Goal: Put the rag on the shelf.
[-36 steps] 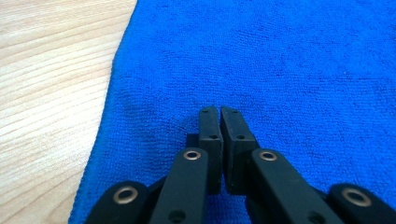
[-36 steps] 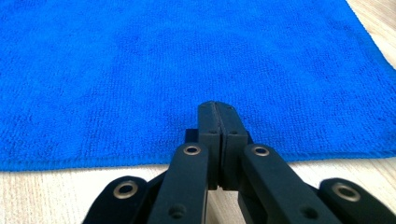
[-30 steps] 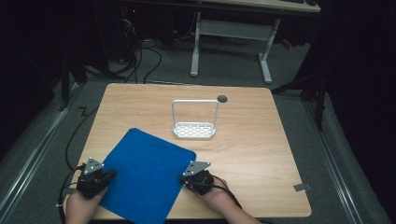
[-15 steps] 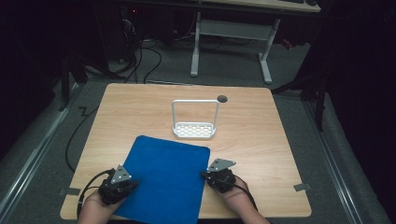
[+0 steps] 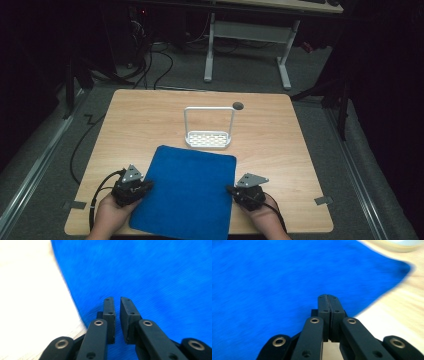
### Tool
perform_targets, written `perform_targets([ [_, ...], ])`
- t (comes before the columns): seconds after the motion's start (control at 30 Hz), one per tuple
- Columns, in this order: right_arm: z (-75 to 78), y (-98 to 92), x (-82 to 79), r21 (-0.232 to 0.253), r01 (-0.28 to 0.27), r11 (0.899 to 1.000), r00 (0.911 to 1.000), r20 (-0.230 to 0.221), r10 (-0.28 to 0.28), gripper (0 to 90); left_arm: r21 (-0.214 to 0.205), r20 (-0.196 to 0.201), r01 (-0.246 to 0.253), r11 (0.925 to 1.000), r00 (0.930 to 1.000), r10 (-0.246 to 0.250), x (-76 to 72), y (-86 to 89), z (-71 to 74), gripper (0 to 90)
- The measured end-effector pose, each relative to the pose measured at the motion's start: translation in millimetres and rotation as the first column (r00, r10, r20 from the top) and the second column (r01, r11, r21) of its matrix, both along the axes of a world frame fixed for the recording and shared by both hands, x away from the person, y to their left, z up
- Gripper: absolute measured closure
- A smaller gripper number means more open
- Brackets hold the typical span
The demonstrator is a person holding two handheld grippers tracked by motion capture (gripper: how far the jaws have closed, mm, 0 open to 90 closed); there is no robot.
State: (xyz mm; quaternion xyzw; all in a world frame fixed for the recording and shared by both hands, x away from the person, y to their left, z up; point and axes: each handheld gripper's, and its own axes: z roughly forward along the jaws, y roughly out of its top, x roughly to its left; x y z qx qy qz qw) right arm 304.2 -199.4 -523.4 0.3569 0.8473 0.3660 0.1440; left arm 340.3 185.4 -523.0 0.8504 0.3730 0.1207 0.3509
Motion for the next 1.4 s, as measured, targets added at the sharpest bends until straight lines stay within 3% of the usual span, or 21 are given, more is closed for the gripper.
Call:
perform_targets([
  [0.17,-3.1,1.8,-2.3,-0.012,-0.009,1.000,0.9998,-0.016,0.008,90.0,-0.014,-0.008,0.020,0.9997,0.9998,-0.020,0.2,0.2,-1.5,83.8],
  [0.47,-3.1,-25.6,9.5,0.014,0.083,0.996,0.9958,-0.042,-0.082,90.0,-0.021,0.014,0.090,0.9957,0.9958,-0.090,-6.0,-24.1,-3.0,83.0],
  [0.73,-1.0,-43.0,11.9,-0.006,0.142,0.990,0.9888,-0.045,-0.143,89.9,-0.039,0.025,0.157,0.9869,0.9875,-0.156,-15.4,-43.3,-4.7,83.0],
  [0.97,-1.0,-56.3,11.1,0.005,0.179,0.984,0.9824,-0.055,-0.178,89.6,-0.076,0.023,0.174,0.9819,0.9848,-0.172,-15.9,-47.8,-6.5,77.2],
  [1.03,-0.8,-56.3,10.9,0.003,0.179,0.984,0.9826,-0.051,-0.178,87.9,-0.080,0.036,0.152,0.9851,0.9881,-0.150,-14.3,-45.8,-5.8,76.3],
  [1.07,0.5,-55.8,9.9,0.004,0.172,0.985,0.9845,-0.032,-0.172,86.6,-0.105,0.057,0.111,0.9883,0.9927,-0.106,-9.8,-40.7,-4.0,74.6],
  [1.13,2.7,-55.7,9.2,0.020,0.169,0.985,0.9853,-0.024,-0.169,86.2,-0.152,0.055,0.056,0.9868,0.9973,-0.049,-0.1,-33.6,-3.6,72.4],
  [1.17,2.7,-55.7,9.2,0.020,0.169,0.985,0.9853,-0.024,-0.169,86.2,-0.152,0.055,0.056,0.9868,0.9973,-0.049,-0.1,-33.6,-3.6,71.7],
  [1.27,3.9,-55.7,9.5,0.038,0.168,0.985,0.9857,-0.019,-0.168,84.6,-0.169,0.045,-0.026,0.9853,0.9984,0.034,18.4,-26.0,-5.5,68.4],
  [1.37,3.3,-55.8,10.3,0.041,0.164,0.986,0.9862,-0.026,-0.163,83.1,-0.176,0.031,-0.095,0.9799,0.9943,0.102,37.0,-24.1,-8.9,66.3],
  [1.4,3.3,-55.9,10.3,0.045,0.167,0.985,0.9858,-0.029,-0.166,82.1,-0.177,0.026,-0.121,0.9767,0.9916,0.127,49.5,-27.4,-9.6,63.7],
])
